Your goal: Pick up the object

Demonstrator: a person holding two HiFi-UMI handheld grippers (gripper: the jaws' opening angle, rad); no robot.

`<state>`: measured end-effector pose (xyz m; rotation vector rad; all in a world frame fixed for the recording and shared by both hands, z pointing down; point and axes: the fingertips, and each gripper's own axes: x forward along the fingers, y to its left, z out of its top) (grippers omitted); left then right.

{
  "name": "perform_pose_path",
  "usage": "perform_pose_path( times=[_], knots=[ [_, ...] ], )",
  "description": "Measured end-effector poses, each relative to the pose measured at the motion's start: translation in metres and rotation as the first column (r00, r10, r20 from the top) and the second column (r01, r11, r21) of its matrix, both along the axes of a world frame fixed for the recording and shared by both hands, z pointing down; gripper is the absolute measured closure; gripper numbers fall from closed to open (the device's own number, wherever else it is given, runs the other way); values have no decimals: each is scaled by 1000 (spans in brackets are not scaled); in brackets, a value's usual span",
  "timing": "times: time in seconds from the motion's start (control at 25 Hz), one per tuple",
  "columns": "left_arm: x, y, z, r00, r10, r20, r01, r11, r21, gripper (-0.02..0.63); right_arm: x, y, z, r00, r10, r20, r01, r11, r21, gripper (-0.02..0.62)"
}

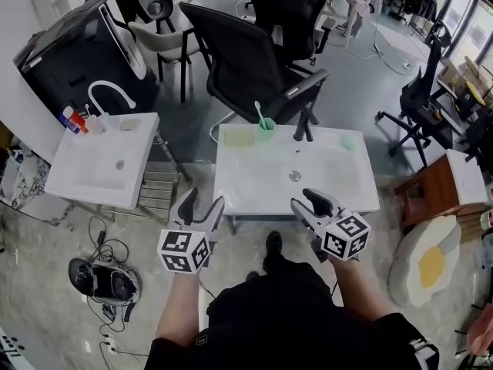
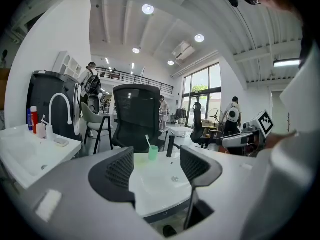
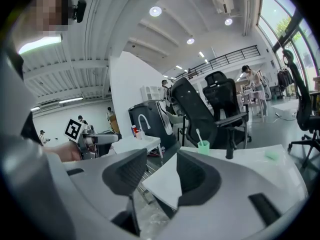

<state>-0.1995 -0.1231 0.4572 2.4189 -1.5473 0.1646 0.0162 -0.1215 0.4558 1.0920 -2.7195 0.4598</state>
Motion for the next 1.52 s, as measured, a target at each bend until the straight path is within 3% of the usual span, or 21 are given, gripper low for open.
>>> perform_pose_path(
  times=[0.52,0.84,1.12,1.32,1.52],
  knots=[
    [43,-99,34,991,65,118,-54,994,-97,310,12,-105,29,998,-48,46,51,997,-64,440],
    [66,-157,66,973,70,219,-25,979,-204,311,24,-165,41,990,-118,80,125,988,-89,440],
    [73,-188,91,947,147,285,-72,964,-257,311,13,-186,48,987,-134,94,144,984,-107,440],
    [65,-221,106,926,211,314,-119,950,-289,318,12,-207,49,992,-63,109,79,985,-152,442],
    [62,-239,136,866,320,383,-186,919,-348,319,6,-224,53,995,-53,85,67,984,-165,440]
  ],
)
